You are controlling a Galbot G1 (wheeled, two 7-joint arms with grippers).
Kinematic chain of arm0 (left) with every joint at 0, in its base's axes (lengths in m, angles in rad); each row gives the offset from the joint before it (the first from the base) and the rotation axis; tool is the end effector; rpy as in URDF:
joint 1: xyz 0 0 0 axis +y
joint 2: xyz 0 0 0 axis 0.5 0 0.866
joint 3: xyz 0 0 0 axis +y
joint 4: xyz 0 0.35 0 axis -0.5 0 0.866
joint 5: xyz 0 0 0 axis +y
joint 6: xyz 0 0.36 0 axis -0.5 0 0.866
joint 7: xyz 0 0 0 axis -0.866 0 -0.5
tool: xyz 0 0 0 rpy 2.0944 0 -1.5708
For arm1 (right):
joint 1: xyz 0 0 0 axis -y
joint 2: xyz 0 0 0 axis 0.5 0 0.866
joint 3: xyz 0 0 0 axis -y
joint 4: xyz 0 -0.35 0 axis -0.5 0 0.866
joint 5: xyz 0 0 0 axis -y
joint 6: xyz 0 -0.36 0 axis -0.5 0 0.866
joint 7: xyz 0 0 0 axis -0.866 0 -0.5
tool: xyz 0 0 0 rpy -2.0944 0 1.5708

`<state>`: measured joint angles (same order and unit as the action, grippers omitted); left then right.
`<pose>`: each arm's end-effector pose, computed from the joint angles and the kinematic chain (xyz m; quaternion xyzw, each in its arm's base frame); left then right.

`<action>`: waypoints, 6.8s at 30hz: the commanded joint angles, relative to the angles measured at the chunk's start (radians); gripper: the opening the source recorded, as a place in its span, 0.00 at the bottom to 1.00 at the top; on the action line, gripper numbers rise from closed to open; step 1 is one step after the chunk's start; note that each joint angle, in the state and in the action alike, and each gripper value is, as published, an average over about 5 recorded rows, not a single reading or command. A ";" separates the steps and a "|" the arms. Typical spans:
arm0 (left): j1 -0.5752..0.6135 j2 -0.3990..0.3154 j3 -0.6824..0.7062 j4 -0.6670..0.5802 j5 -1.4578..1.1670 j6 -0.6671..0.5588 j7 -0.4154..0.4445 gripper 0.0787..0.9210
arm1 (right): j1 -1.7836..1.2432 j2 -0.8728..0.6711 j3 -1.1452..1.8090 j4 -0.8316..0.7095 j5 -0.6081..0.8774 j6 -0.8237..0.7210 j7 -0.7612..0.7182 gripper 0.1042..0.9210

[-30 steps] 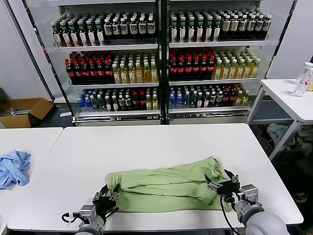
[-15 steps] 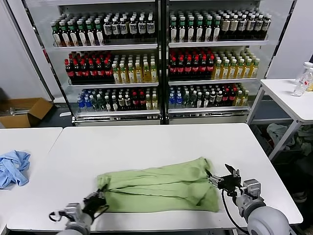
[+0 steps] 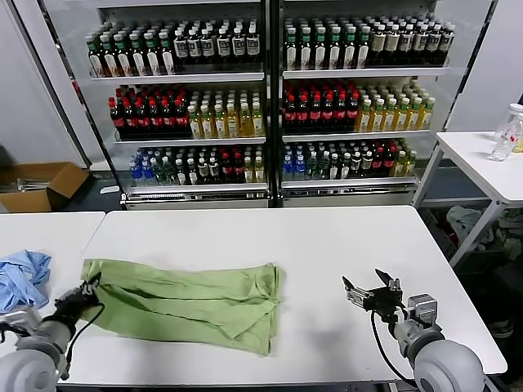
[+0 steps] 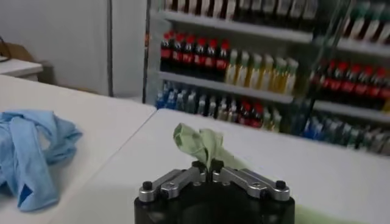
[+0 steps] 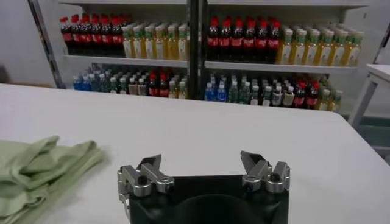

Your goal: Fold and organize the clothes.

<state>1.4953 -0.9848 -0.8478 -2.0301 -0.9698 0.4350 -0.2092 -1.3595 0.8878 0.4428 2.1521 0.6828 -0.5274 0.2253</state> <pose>0.2316 0.1909 -0.2243 0.0573 -0.9741 0.1298 0.1762 0.2444 -0.0773 -0.2192 0.1021 -0.9724 0.0347 0.2071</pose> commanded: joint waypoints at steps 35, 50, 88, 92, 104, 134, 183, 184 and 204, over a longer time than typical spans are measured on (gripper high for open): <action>-0.117 -0.192 0.373 -0.010 0.447 -0.020 0.047 0.47 | 0.042 0.009 -0.022 -0.034 0.001 0.004 -0.008 0.88; -0.138 -0.179 0.358 0.173 0.319 0.103 0.076 0.88 | 0.058 0.002 -0.018 -0.042 0.006 0.001 -0.007 0.88; -0.165 0.049 -0.257 0.221 -0.527 0.143 0.090 0.02 | 0.030 -0.015 0.048 -0.017 0.034 0.018 -0.008 0.88; -0.142 0.111 -0.299 0.102 -0.460 0.143 0.057 0.02 | 0.038 -0.006 0.032 -0.007 0.030 0.023 -0.008 0.88; -0.267 -0.321 0.403 -0.121 -0.182 0.125 -0.127 0.02 | 0.033 0.005 0.000 0.057 0.000 0.026 -0.014 0.88; -0.305 -0.442 0.463 0.058 0.099 -0.010 -0.053 0.41 | 0.365 0.166 -0.388 -0.207 0.021 0.004 0.004 0.88; -0.114 -0.318 0.298 0.029 0.222 -0.063 -0.080 0.88 | 0.390 -0.051 -0.283 -0.369 -0.128 0.036 -0.095 0.01; -0.113 -0.319 0.300 0.030 0.231 -0.065 -0.078 0.88 | 0.384 -0.045 -0.284 -0.359 -0.135 0.051 -0.090 0.01; 0.018 -0.334 0.295 -0.196 0.457 -0.142 0.026 0.88 | 0.057 0.056 -0.087 -0.049 -0.315 0.396 -0.024 0.58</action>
<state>1.4311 -1.3174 -0.5544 -2.0705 -0.6726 0.3356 -0.2505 -1.1126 0.9304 0.2039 1.9233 0.4685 -0.2927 0.1935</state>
